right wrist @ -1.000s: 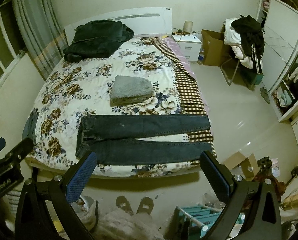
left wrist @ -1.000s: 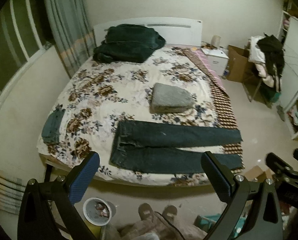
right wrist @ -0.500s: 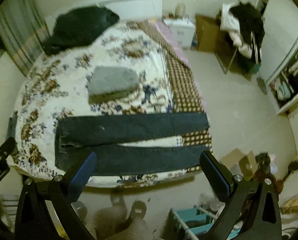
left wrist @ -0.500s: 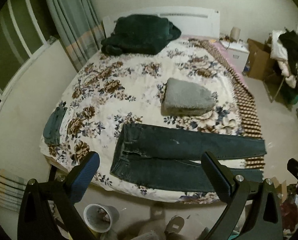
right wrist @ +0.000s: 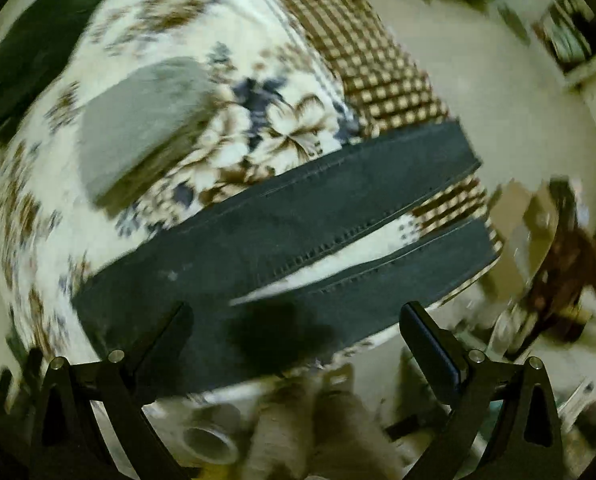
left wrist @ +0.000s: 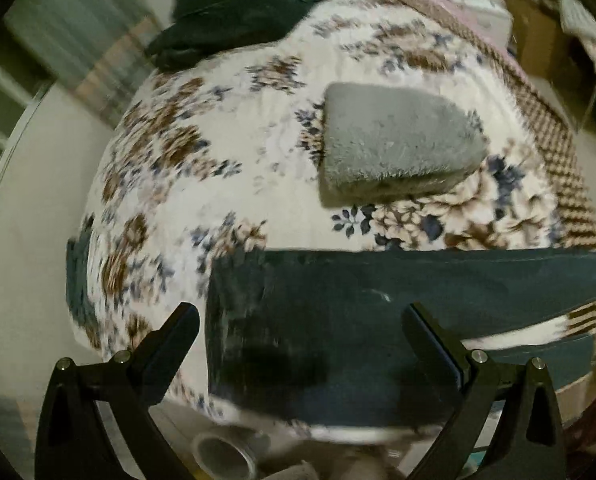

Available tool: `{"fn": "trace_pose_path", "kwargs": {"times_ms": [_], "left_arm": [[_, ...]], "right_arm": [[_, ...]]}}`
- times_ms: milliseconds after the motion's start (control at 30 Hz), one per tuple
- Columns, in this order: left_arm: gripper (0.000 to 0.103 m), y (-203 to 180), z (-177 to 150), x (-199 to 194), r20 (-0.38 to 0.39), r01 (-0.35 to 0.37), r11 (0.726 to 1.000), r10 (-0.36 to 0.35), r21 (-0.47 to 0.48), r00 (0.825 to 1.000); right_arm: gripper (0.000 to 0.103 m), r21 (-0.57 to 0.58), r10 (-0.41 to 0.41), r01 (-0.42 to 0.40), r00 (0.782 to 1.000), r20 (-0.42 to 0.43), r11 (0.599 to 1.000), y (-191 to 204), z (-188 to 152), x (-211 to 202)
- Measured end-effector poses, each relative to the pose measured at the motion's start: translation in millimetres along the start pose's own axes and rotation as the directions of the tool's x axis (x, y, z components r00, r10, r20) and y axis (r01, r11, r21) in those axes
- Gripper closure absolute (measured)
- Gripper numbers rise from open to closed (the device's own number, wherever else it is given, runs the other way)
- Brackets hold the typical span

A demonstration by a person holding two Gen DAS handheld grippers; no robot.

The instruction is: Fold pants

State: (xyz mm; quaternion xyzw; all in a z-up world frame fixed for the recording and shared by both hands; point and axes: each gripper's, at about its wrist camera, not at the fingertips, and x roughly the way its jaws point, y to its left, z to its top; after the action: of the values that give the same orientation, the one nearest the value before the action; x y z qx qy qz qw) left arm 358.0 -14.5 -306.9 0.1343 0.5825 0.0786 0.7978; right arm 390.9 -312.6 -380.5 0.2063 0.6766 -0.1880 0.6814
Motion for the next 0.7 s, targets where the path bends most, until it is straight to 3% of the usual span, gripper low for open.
{"fn": "trace_pose_path", "kwargs": {"times_ms": [133, 367, 700], "left_arm": [[0.0, -36.7, 27.7, 79.1, -0.016, -0.009, 0.989, 0.012, 0.149, 1.0], [0.0, -96.1, 49.3, 196.7, -0.059, 0.032, 0.928, -0.011, 0.372, 0.998], [0.0, -138.3, 39.7, 256.6, -0.115, 0.127, 0.825, -0.075, 0.551, 0.99]], "right_arm": [[0.0, 0.158, 0.02, -0.004, 0.995, -0.103, 0.987, 0.6, 46.4, 83.2], [0.001, 0.298, 0.004, 0.057, 0.98, -0.2, 0.953, 1.5, 96.7, 203.8], [0.001, 0.459, 0.074, 0.049, 0.966, -0.247, 0.887, -3.9, 129.1, 289.5]]}}
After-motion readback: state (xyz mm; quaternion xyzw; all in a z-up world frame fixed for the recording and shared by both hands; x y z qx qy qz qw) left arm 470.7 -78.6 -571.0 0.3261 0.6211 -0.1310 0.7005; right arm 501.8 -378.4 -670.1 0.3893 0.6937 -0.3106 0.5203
